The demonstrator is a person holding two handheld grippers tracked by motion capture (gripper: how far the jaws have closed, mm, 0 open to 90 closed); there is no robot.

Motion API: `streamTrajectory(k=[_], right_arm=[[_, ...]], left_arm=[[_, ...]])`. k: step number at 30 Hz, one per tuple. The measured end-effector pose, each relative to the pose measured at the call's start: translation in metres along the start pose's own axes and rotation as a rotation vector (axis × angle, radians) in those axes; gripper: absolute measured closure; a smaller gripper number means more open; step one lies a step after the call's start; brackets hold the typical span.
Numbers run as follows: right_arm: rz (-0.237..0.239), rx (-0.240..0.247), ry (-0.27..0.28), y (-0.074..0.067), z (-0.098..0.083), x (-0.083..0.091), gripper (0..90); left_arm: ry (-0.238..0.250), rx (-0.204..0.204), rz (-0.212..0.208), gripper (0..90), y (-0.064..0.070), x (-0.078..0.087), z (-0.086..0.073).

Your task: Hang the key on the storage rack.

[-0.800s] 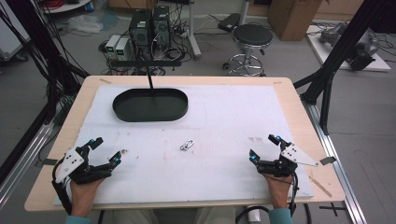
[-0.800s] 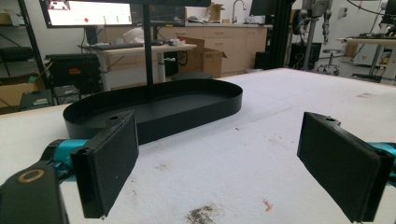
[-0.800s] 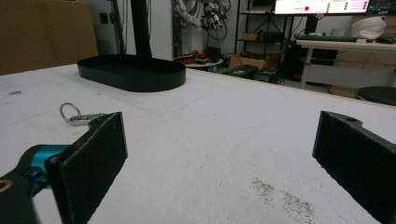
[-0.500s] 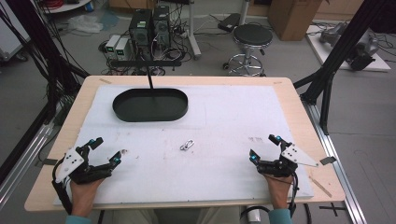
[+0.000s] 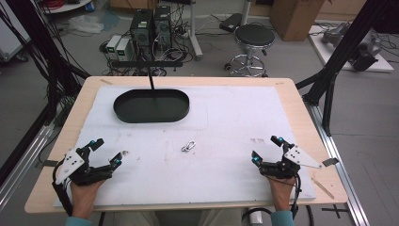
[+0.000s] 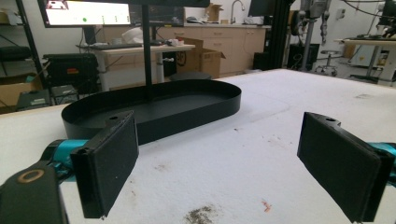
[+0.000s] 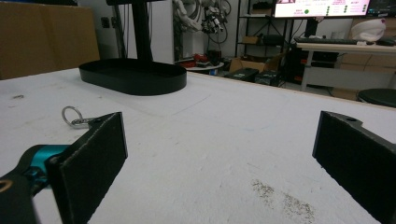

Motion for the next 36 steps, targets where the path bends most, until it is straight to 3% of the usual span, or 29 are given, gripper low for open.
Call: streamTrajectory(k=[2, 6, 10, 13, 15, 20, 25, 36], right_arm=[[-0.001, -0.002, -0.003, 0.0, 0.0, 0.0, 2.4], [0.002, 0.0, -0.002, 0.0, 0.0, 0.0, 2.5], [0.002, -0.001, -0.001, 0.0, 0.0, 0.0, 2.4], [0.001, -0.003, -0.001, 0.0, 0.0, 0.0, 2.5], [0.002, 0.003, 0.001, 0.001, 0.0, 0.0, 2.4], [0.003, -0.001, -0.001, 0.0, 0.0, 0.0, 2.5], [0.004, 0.0, -0.002, 0.0, 0.0, 0.0, 2.4], [0.004, 0.001, -0.004, 0.0, 0.0, 0.0, 2.4]], left_arm=[[-0.015, 0.007, -0.011, 12.2, 0.0, -0.001, 0.0], [-0.06, -0.026, -0.044, 10.1, 0.0, -0.002, 0.004], [-0.108, -0.014, -0.116, 9.5, 0.0, -0.007, 0.017], [-0.179, -0.071, -0.141, 9.5, 0.003, -0.014, 0.029], [-0.195, -0.089, -0.163, 9.5, 0.005, -0.021, 0.039], [-0.236, -0.108, -0.275, 9.5, 0.017, -0.045, 0.065], [-0.287, -0.138, -0.327, 9.5, 0.027, -0.066, 0.079], [-0.435, -0.185, -0.432, 9.6, 0.05, -0.113, 0.08]])
Point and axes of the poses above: each handheld gripper's, and its own axes: x roughly backward along the jaws, z roughly out of its top, y roughly to its right, the point moved 5 cm from there along -x, roughly forward along the jaws, and after that the axes turned 2 degrees about -z, right-handed, at the moved point
